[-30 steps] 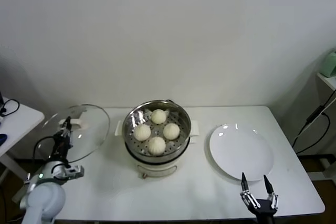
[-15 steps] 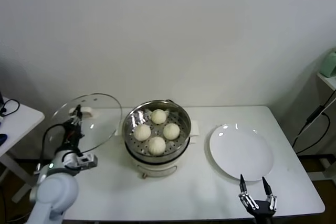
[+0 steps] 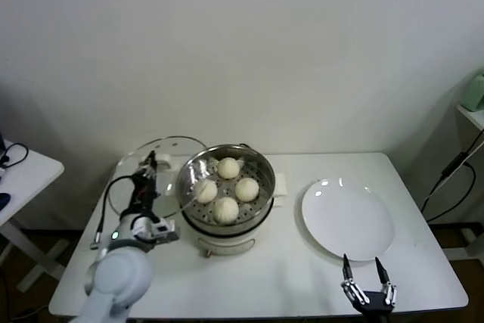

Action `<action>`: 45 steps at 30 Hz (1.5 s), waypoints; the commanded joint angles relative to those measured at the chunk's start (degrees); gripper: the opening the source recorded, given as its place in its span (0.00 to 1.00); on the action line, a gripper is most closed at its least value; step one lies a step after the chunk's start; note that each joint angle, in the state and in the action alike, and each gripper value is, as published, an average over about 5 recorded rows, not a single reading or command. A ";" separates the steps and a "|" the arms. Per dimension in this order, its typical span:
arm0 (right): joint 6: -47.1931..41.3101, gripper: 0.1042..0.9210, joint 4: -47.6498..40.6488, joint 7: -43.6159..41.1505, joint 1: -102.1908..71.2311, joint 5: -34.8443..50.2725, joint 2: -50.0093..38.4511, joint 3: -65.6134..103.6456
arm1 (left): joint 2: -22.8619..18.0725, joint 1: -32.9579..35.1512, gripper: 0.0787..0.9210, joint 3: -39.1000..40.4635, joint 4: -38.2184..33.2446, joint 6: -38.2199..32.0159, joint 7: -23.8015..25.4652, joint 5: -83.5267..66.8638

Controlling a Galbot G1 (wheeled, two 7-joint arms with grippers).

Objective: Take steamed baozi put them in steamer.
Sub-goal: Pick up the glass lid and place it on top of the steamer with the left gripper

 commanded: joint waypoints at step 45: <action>-0.23 0.88 -0.46 0.13 0.23 0.15 -0.51 0.81 | -18.40 -6.84 0.07 15.37 12.03 -2.34 2.27 22.21</action>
